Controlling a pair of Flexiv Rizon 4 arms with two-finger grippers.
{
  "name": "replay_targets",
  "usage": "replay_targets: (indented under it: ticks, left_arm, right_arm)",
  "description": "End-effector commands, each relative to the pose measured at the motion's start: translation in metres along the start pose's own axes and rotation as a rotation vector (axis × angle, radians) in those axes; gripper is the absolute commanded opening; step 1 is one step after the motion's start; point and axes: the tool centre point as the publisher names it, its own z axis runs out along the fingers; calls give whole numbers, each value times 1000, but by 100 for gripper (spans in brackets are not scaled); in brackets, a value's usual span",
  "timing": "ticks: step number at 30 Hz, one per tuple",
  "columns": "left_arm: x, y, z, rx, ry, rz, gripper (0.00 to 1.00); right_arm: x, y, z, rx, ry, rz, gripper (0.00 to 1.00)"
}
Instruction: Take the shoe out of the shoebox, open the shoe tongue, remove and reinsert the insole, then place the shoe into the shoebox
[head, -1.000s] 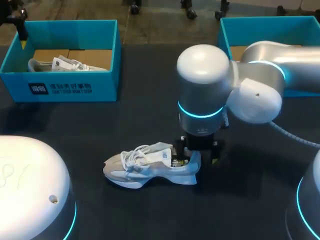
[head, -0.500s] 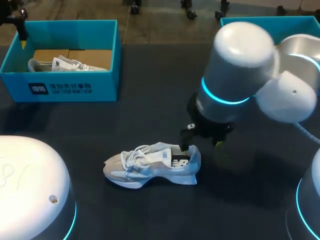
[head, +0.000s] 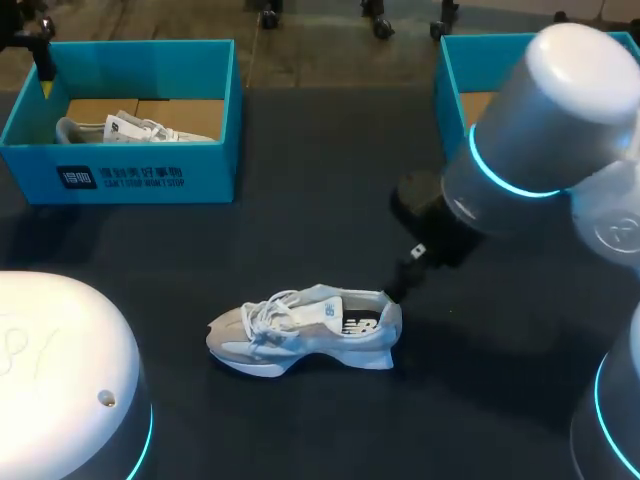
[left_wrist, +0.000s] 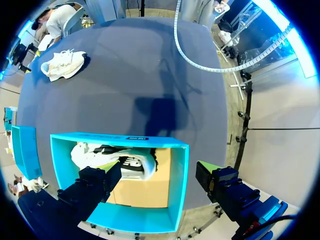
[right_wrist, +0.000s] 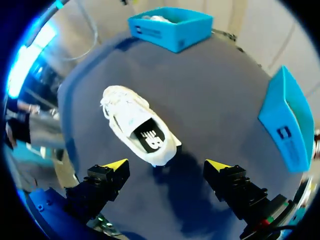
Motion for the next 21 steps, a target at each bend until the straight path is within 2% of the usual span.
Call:
replay_targets:
  ticks: [1, 3, 4, 5, 6, 21]
  left_arm:
    - [0, 0, 0, 0, 2, 1, 100]
    - [0, 0, 0, 0, 2, 1, 100]
    - [0, 0, 0, 0, 2, 1, 100]
    - [0, 0, 0, 0, 2, 1, 100]
    - [0, 0, 0, 0, 2, 1, 100]
    - [0, 0, 0, 0, 2, 1, 100]
  right_arm:
    - [-17, -17, -10, -318, 126, -223, 100]
    - [-22, -19, -16, -412, 111, -325, 100]
    - [-24, -19, -18, -483, 98, -441, 100]
    - [-24, -19, -19, -505, 94, -481, 100]
    - [-23, -18, -18, -571, 123, -604, 100]
    - [-23, -18, -18, -571, 123, -604, 100]
